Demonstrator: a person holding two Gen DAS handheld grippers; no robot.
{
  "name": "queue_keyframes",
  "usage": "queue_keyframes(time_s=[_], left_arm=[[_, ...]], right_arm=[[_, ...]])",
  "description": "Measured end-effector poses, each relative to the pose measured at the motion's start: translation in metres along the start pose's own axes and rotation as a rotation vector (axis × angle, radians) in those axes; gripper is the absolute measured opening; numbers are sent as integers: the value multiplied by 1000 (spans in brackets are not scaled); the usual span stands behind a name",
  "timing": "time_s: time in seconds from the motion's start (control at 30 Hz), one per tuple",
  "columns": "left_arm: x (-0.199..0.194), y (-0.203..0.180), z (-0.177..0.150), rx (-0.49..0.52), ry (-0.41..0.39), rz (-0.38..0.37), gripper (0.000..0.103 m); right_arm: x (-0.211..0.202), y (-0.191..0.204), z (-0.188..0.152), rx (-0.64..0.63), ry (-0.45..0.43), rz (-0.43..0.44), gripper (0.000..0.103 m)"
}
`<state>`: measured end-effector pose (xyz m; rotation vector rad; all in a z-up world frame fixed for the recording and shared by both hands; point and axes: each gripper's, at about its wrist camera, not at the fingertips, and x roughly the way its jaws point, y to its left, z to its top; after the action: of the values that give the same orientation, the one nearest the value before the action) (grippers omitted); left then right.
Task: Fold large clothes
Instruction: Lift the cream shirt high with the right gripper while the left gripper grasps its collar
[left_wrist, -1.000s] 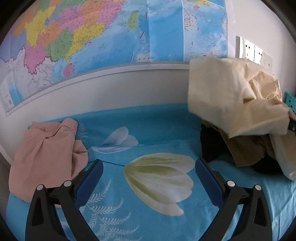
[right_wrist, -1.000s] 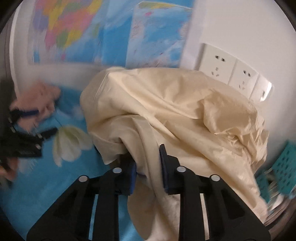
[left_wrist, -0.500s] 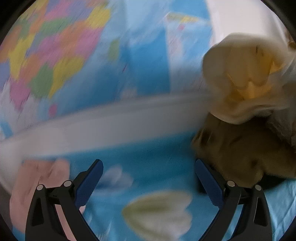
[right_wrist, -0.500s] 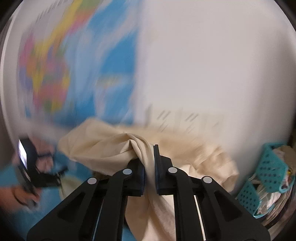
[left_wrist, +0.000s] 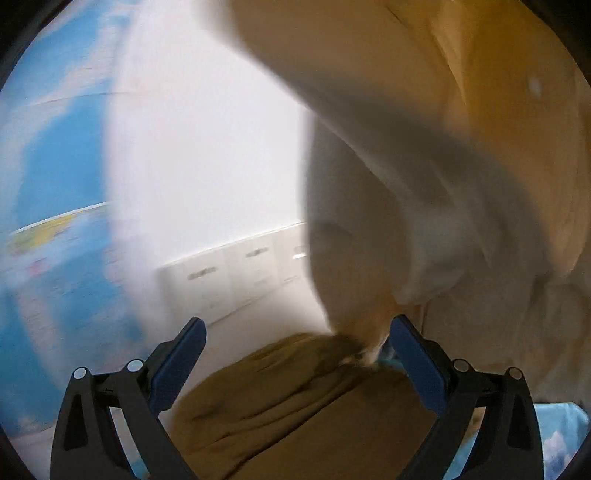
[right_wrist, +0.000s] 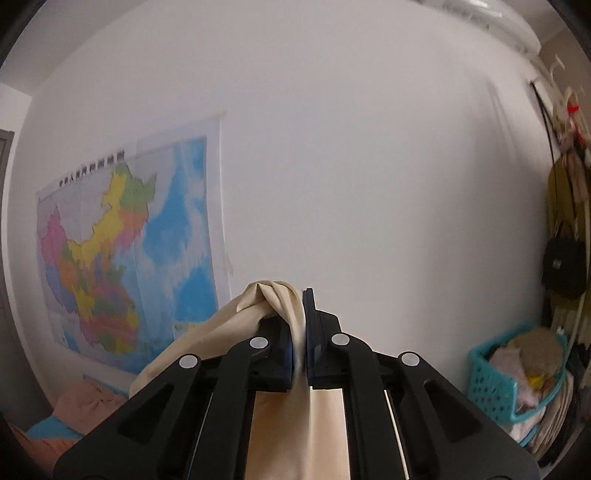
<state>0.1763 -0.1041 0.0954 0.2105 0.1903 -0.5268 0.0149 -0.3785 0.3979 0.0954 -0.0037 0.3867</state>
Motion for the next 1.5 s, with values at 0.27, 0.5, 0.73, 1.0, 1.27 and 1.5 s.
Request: queue_keyframes(time_s=[0.27, 0.5, 0.73, 1.0, 1.27, 1.5], left_arm=[[42, -50, 63, -15, -92, -265, 27], [10, -65, 99, -45, -142, -211, 9], [-123, -53, 150, -61, -281, -97, 8], [-283, -46, 167, -51, -325, 125, 8], [-451, -88, 149, 26, -322, 402, 9], [-447, -120, 136, 72, -182, 624, 9]], right_arm=[[-29, -15, 18, -13, -33, 13, 5], [-77, -29, 36, 8, -77, -42, 5], [-151, 24, 76, -61, -149, -2, 5], [-218, 93, 87, -89, -198, 111, 5], [-238, 105, 60, 47, -183, 385, 5], [-123, 107, -1, 221, 35, 566, 5]])
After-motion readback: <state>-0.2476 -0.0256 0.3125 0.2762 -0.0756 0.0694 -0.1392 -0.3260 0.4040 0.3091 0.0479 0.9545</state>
